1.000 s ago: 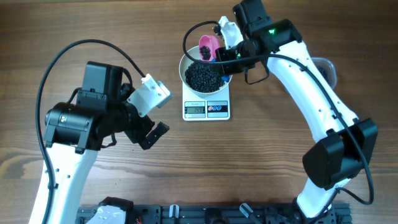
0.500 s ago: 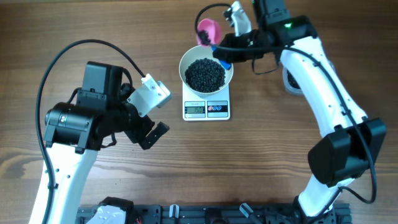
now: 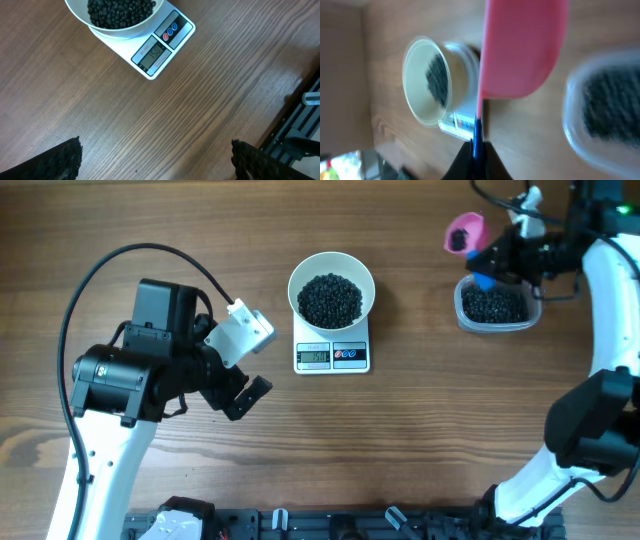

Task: Scoop item into bowl and weigh 150g on scale
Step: 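Move the empty scoop back right past the bean tub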

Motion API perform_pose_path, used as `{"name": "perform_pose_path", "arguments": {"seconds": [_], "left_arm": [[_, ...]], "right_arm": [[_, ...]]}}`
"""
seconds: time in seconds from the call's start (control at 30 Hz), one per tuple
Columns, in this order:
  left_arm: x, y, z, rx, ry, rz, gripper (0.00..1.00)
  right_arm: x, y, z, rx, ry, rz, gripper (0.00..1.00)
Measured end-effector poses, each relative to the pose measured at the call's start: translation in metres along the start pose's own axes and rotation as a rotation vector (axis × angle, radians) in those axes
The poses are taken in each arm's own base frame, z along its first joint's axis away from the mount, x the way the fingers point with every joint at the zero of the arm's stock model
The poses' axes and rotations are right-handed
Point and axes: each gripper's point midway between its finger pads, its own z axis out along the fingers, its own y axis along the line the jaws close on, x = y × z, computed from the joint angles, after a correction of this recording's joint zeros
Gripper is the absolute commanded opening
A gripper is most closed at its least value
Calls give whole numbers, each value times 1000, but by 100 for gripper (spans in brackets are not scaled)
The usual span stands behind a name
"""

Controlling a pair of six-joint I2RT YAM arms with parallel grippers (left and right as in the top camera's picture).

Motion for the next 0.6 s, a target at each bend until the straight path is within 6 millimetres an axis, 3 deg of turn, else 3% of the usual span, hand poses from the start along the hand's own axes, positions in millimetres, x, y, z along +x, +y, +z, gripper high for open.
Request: {"name": "perform_pose_path", "arguments": {"seconds": [0.17,0.33,0.43,0.6], "left_arm": [[0,0,0,-1,-1,1,100],[0,0,0,0,-1,1,100],[0,0,0,0,-1,1,100],[0,0,0,0,-1,0,100]], "right_arm": [[38,-56,-25,220,127,61,4],[47,-108,-31,610,207,18,4],[51,-118,-22,817,256,-37,4],[45,-105,-23,1079,271,-161,4]]}}
